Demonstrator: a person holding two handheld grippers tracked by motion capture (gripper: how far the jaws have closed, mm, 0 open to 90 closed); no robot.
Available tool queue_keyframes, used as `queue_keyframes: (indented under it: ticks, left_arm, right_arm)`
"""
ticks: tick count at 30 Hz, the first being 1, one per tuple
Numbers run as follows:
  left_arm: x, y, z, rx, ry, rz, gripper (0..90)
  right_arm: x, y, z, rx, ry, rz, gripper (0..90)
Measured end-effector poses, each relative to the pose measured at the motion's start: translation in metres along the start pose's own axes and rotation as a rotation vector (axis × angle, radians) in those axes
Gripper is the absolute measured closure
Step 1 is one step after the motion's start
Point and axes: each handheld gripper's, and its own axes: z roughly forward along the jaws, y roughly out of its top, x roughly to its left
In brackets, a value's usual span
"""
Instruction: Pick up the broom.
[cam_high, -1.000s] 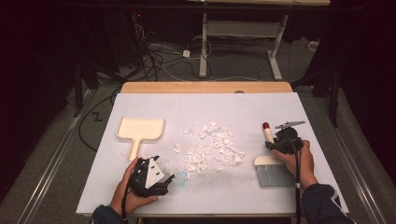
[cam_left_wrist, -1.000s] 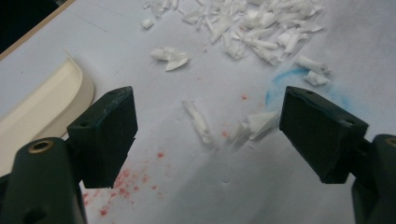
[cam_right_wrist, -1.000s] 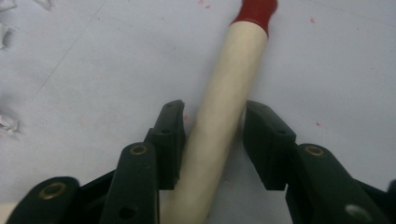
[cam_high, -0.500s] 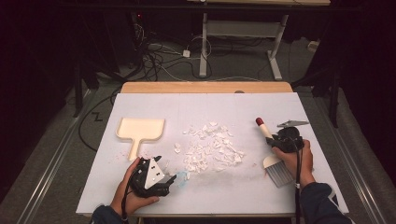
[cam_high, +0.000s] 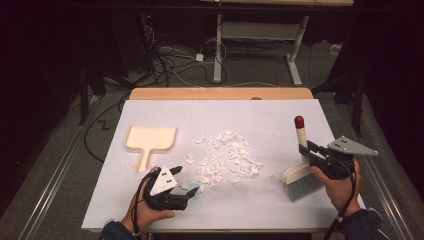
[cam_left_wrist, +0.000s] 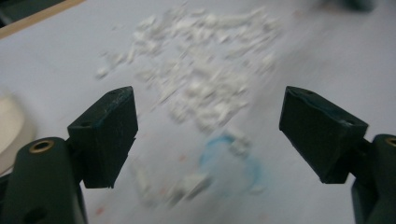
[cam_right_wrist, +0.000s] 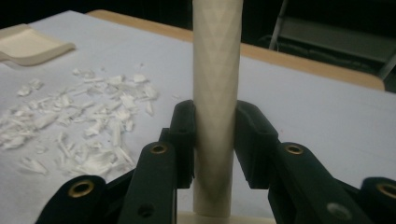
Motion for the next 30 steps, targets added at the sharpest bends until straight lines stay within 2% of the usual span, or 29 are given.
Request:
queue_keyframes:
  ticks: [3,4,5,6,7,8,9,10,11,14,15,16,17,18,20,21,22,23,24,26,27,30]
  left_arm:
    - [-0.019,0.019,0.011,-0.023,-0.047,0.04,18.3]
    - [-0.019,0.019,0.011,-0.023,-0.047,0.04,18.4]
    - [-0.029,0.032,0.02,-0.035,-0.08,0.069,18.8]
    - [-0.034,0.039,0.025,-0.044,-0.095,0.087,18.8]
    - [-0.034,0.039,0.025,-0.044,-0.095,0.087,18.7]
    - [-0.043,0.053,0.036,-0.056,-0.114,0.109,18.8]
    - [-0.043,0.053,0.036,-0.056,-0.114,0.109,18.8]
    - [-0.047,0.06,0.042,-0.068,-0.128,0.113,18.8]
    - [-0.055,0.072,0.053,-0.084,-0.146,0.118,19.3]
    - [-0.07,0.092,0.076,-0.102,-0.175,0.123,19.7]
    - [-0.074,0.096,0.083,-0.105,-0.176,0.127,19.9]
    - [-0.077,0.1,0.09,-0.106,-0.177,0.125,20.1]
    - [-0.077,0.1,0.09,-0.106,-0.177,0.125,21.1]
    - [-0.082,0.105,0.104,-0.101,-0.194,0.098,23.1]
    - [-0.086,0.106,0.114,-0.089,-0.182,0.086,25.2]
    - [-0.086,0.106,0.114,-0.089,-0.182,0.086,28.4]
    - [-0.087,0.105,0.12,-0.082,-0.184,0.072,31.1]
    - [-0.088,0.105,0.123,-0.081,-0.184,0.064,32.0]
    - [-0.088,0.103,0.127,-0.069,-0.174,0.066,35.0]
    - [-0.087,0.102,0.127,-0.069,-0.172,0.064,39.7]
    - [-0.082,0.099,0.125,-0.075,-0.199,0.041,44.5]
    - [-0.079,0.097,0.121,-0.082,-0.211,0.048,57.4]
  right_arm:
    - [0.007,0.005,-0.013,-0.044,0.006,-0.009,71.4]
    - [0.007,0.005,-0.013,-0.044,0.006,-0.009,71.4]
    - [0.012,0.009,-0.018,-0.071,0.003,-0.021,71.5]
    - [0.014,0.012,-0.018,-0.068,0.009,-0.026,71.5]
    - [0.014,0.012,-0.018,-0.068,0.009,-0.026,71.5]
    - [0.02,0.017,-0.019,-0.092,0.007,-0.026,71.5]
    - [0.02,0.017,-0.019,-0.092,0.007,-0.026,71.5]
    - [0.023,0.021,-0.018,-0.082,0.013,-0.033,71.5]
    - [0.03,0.025,-0.017,-0.107,0.018,-0.035,71.5]
    - [0.044,0.03,-0.012,-0.107,0.032,-0.055,71.5]
    - [0.05,0.032,-0.01,-0.085,0.052,-0.079,71.4]
    - [0.055,0.033,-0.008,-0.087,0.059,-0.081,71.4]
    - [0.061,0.033,-0.008,-0.091,0.067,-0.083,71.4]
    - [0.066,0.035,-0.007,-0.083,0.082,-0.094,71.4]
    - [0.074,0.035,-0.007,-0.093,0.09,-0.1,71.4]
    - [0.074,0.035,-0.007,-0.093,0.09,-0.1,71.4]
    - [0.084,0.037,-0.008,-0.094,0.097,-0.13,71.4]
    - [0.084,0.037,-0.008,-0.094,0.097,-0.13,71.4]
    - [0.089,0.039,-0.009,-0.108,0.111,-0.136,71.4]
    - [0.092,0.039,-0.009,-0.1,0.12,-0.14,71.4]
    - [0.096,0.039,-0.01,-0.112,0.126,-0.144,71.3]
    - [0.099,0.04,-0.013,-0.118,0.127,-0.156,71.2]
